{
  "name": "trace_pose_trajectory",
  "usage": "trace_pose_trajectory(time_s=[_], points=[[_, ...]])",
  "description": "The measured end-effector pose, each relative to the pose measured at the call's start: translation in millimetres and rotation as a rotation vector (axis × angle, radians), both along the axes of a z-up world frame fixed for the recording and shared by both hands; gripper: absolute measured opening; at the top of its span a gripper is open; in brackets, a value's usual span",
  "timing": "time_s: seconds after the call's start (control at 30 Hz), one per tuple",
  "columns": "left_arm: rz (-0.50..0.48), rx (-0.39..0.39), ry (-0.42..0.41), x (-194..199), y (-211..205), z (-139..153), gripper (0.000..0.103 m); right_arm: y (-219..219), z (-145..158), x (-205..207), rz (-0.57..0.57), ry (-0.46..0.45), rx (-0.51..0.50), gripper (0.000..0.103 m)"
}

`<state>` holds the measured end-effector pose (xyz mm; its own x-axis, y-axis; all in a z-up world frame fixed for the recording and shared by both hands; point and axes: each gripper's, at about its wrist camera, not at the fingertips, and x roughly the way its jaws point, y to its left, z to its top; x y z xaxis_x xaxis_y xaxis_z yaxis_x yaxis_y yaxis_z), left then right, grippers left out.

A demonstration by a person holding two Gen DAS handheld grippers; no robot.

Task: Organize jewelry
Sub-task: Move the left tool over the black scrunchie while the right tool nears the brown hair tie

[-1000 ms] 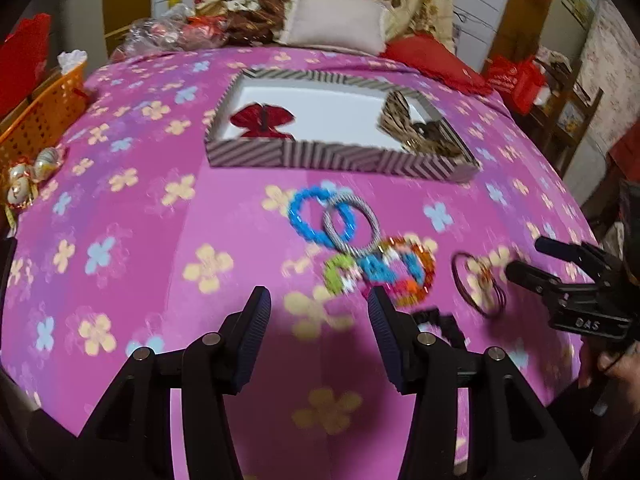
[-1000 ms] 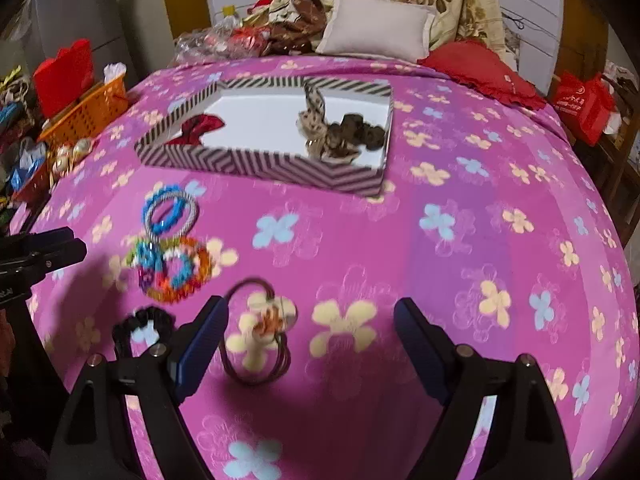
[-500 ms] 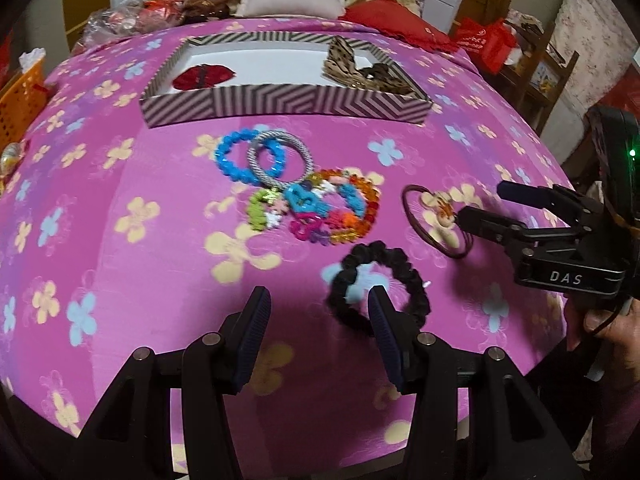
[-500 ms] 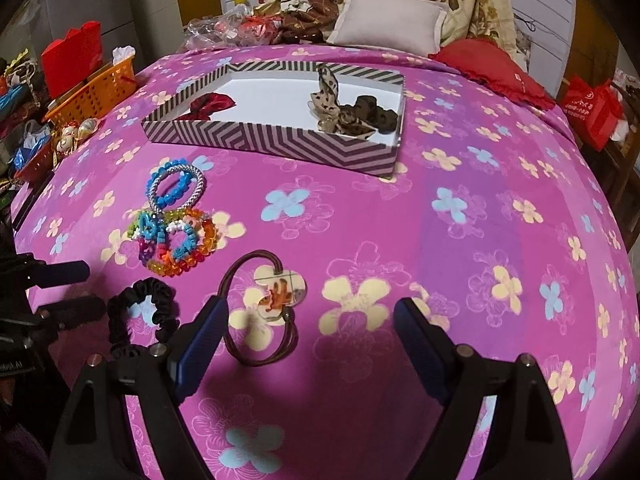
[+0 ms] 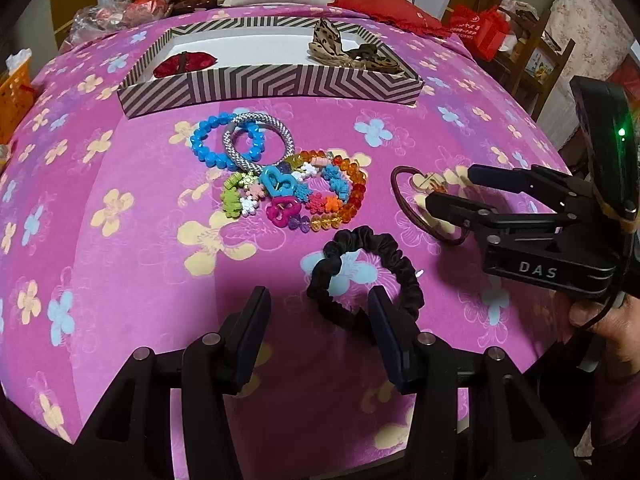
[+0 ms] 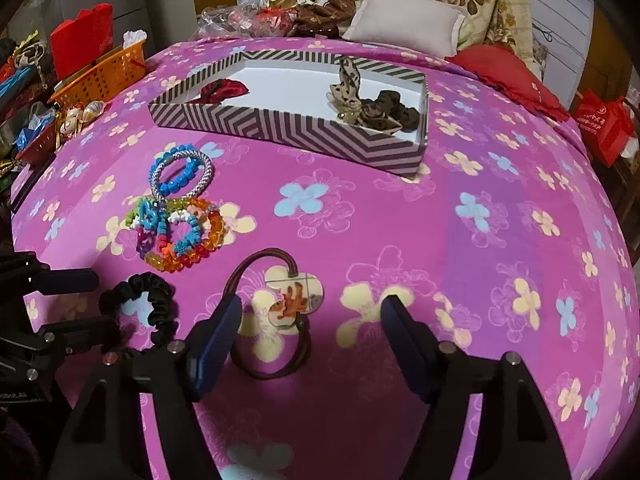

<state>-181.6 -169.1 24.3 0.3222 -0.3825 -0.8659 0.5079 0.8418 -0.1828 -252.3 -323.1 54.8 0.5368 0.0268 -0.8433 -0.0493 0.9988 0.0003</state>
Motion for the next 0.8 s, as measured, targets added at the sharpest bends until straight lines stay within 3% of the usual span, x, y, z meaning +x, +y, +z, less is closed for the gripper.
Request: trace_pose_trajectory(time_s=[0.2,0.8], points=[[-0.005,0.010,-0.010,-0.3,-3.4,-1.6,0.028,2.1,-7.2,5.2,0.009,0.014,-0.014,0.067],[-0.006,0.044,-0.028,-1.6,-6.9,-2.5,0.028,2.5,-8.7,8.6,0.020,-0.001,-0.009,0.067]])
